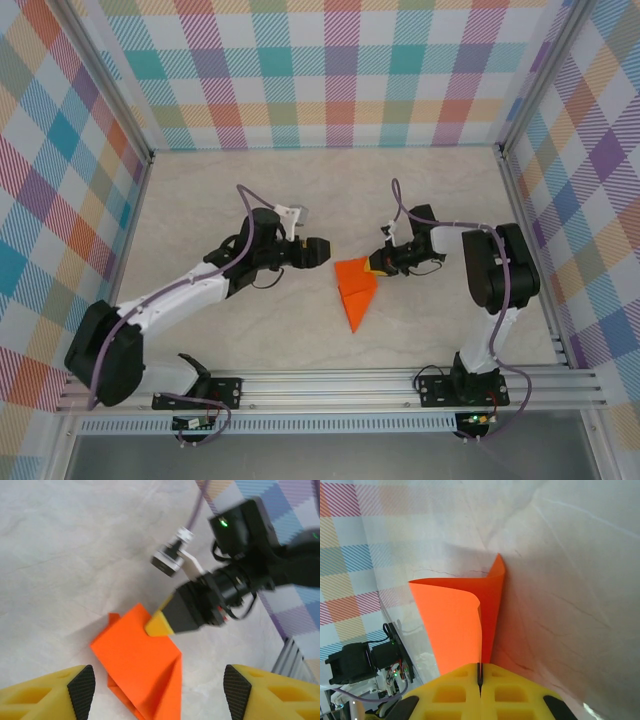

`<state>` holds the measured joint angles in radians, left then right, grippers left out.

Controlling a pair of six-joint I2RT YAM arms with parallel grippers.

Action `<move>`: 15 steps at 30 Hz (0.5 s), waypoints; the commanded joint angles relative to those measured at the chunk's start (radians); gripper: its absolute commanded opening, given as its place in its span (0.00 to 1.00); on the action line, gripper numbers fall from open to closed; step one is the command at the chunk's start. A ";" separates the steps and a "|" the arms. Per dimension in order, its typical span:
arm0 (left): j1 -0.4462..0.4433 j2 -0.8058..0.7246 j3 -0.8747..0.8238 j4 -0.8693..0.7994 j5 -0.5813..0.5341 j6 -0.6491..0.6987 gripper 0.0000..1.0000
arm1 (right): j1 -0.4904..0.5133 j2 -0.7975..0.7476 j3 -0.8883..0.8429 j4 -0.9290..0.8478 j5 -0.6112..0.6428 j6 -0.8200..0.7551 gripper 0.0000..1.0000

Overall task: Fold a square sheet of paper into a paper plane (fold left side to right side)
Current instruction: Fold the wing for the fifth time at the center of the table.

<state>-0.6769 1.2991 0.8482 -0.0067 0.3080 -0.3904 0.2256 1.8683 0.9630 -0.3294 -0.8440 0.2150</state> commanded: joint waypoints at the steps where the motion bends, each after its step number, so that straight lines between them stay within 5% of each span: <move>1: -0.134 -0.021 0.004 -0.215 -0.157 0.077 0.67 | 0.015 -0.031 -0.007 0.013 0.009 0.019 0.05; 8: -0.394 0.138 0.111 -0.263 -0.360 0.043 0.67 | 0.025 -0.038 -0.006 0.010 0.038 0.079 0.04; 15: -0.506 0.380 0.336 -0.428 -0.495 0.058 0.66 | 0.044 -0.046 -0.012 0.007 0.074 0.110 0.04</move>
<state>-1.1492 1.6352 1.1145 -0.3336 -0.0788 -0.3466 0.2600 1.8553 0.9627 -0.3298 -0.7776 0.3058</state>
